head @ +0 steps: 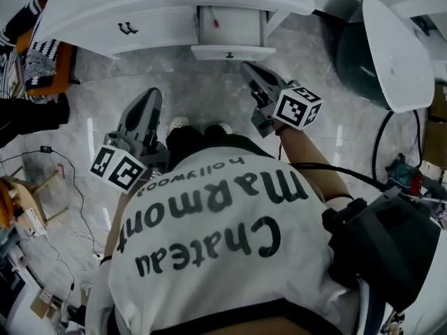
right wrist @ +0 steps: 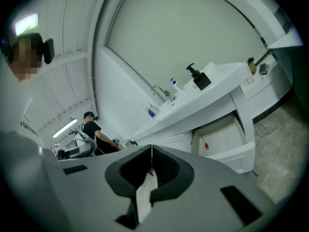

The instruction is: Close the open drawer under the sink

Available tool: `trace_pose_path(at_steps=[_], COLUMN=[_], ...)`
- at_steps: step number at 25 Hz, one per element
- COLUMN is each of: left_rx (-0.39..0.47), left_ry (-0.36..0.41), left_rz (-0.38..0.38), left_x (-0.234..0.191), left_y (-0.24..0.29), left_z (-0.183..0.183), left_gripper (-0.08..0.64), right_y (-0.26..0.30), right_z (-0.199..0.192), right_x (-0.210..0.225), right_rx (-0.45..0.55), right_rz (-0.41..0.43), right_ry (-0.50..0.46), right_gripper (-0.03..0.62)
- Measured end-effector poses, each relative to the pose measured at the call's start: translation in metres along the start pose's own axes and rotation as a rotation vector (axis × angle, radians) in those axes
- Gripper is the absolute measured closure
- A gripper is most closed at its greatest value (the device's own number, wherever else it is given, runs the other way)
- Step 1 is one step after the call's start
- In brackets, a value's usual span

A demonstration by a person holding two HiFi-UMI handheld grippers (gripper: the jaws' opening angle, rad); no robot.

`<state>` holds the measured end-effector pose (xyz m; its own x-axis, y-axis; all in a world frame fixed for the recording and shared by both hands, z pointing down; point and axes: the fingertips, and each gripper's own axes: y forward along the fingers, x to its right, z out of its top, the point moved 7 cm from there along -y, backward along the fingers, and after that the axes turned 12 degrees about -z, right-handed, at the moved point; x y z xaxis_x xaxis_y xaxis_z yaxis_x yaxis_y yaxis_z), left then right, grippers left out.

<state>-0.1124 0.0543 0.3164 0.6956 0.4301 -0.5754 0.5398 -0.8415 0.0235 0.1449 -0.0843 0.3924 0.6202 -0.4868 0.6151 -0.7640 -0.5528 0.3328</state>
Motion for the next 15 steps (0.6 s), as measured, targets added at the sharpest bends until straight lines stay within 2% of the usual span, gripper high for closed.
trace_pose_path(at_steps=[4,11,15], left_rx=[-0.016,-0.058,-0.092], left_ry=[0.002,-0.009,-0.011], left_rz=[0.040,0.042,0.030], left_x=[0.003,-0.007,-0.017], left_y=[0.004,0.031,0.046], left_z=[-0.017,-0.024,-0.026], left_gripper=[0.552,0.551,0.551], right_y=[0.011,0.036,0.052], right_z=[-0.019,-0.039,-0.046], right_x=[0.034,0.074,0.095], right_rx=[-0.035,-0.089,-0.110], right_rz=[-0.094,-0.175,-0.225], right_ry=[-0.116,-0.084,-0.100], right_gripper=[0.580,0.580,0.580])
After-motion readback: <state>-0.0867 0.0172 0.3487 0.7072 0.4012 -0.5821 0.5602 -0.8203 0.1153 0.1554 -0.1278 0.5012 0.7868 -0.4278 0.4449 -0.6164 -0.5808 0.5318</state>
